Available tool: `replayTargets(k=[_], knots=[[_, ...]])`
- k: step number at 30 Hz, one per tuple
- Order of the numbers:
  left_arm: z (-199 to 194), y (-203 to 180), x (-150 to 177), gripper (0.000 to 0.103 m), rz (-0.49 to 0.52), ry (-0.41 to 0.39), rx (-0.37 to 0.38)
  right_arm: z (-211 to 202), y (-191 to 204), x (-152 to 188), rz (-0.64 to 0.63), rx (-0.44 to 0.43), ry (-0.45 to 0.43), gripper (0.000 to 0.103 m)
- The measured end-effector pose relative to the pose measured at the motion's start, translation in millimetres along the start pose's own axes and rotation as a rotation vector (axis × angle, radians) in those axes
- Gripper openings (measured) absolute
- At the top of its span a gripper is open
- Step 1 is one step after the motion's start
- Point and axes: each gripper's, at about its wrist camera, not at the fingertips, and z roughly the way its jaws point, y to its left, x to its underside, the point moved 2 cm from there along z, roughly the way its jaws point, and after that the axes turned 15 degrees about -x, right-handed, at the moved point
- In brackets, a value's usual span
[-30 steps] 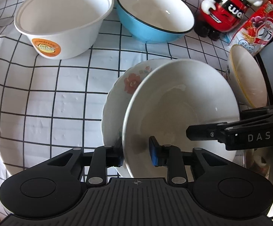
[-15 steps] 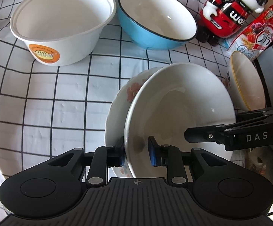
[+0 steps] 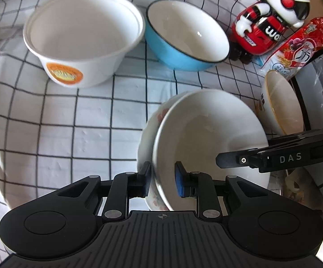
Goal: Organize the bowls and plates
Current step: 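Release the white bowl and move both tools to the stainless steel bowl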
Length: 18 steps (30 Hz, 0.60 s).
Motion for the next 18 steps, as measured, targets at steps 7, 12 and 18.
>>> replayTargets(k=[7, 12, 18], knots=[[-9, 13, 2, 0.025, -0.035, -0.035, -0.011, -4, 0, 0, 0.020, 0.014, -0.055, 0.058], [-28, 16, 10, 0.025, -0.031, -0.155, 0.009, -29, 11, 5, 0.001, 0.044, -0.169, 0.058], [-75, 12, 13, 0.025, -0.027, -0.519, 0.102, -95, 55, 48, -0.184, 0.156, -0.457, 0.058]])
